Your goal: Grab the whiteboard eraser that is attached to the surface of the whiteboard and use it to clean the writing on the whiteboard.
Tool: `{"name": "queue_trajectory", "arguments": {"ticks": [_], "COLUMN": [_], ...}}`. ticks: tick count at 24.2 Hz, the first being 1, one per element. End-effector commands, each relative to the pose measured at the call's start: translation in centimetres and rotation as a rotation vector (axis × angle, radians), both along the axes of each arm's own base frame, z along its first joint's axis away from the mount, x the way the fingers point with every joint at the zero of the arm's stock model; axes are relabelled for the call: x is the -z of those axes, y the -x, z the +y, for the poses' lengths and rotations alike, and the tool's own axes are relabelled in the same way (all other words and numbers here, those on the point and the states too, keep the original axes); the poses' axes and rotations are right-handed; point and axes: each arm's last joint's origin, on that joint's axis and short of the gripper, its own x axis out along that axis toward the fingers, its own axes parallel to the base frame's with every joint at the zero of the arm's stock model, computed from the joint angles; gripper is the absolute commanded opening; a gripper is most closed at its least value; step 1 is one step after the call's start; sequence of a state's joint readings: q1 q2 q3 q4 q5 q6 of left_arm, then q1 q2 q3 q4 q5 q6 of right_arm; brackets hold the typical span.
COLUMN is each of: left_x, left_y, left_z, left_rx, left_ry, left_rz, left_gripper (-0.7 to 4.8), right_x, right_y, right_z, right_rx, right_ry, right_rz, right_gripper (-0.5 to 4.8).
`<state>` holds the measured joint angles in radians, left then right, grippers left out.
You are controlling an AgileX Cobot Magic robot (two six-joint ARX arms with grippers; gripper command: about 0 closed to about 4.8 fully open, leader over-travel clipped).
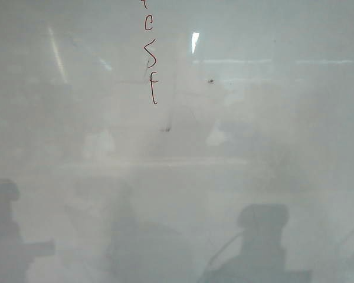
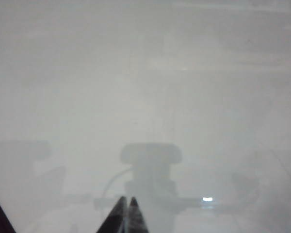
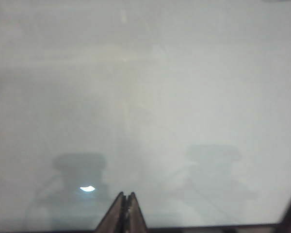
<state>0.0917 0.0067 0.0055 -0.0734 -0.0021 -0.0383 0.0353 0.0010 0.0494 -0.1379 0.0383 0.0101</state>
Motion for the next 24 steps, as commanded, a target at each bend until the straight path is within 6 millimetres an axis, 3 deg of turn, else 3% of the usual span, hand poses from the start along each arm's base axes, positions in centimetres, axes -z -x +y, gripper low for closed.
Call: {"name": "queue_trajectory", "arguments": {"ticks": [1, 9, 12, 14, 16, 18, 22, 24], "left_x": [0.7, 0.9, -0.8, -3.0, -5.6, -10.8, -16.0, -20.5], "left_y": [0.1, 0.2, 0.3, 0.7, 1.4, 3.5, 5.5, 5.3], "left_z": [0.0, -0.1, -0.5, -0.9, -1.0, -0.8, -0.6, -0.7], "left_rx": [0.002, 0.017, 0.165, 0.295, 0.311, 0.174, 0.029, 0.062], "left_ry": [0.003, 0.013, 0.061, 0.004, -0.058, -0.152, -0.155, -0.064], "left_rz": [0.081, 0.104, 0.021, -0.076, -0.161, -0.288, -0.399, -0.453], "left_gripper": [-0.02, -0.02, -0.02, -0.02, -0.02, -0.02, -0.02, -0.02], "right_x": [0.2, 0.7, -0.5, -2.5, -4.9, -9.4, -13.5, -17.5], "right_y": [0.1, 0.2, 0.2, 0.6, 1.5, 4.1, 6.9, 9.2], "right_z": [-0.3, -0.3, -0.2, -0.2, -0.5, -0.9, -1.1, -1.3], "right_rx": [0.101, 0.106, 0.07, 0.078, 0.149, 0.278, 0.282, 0.345], "right_ry": [0.051, 0.043, 0.0, 0.008, 0.018, 0.099, 0.288, 0.269], "right_rz": [0.039, 0.088, 0.002, -0.069, -0.112, -0.113, -0.133, -0.223], "right_gripper": [-0.01, -0.01, -0.01, -0.02, -0.03, -0.02, -0.02, 0.0]}}
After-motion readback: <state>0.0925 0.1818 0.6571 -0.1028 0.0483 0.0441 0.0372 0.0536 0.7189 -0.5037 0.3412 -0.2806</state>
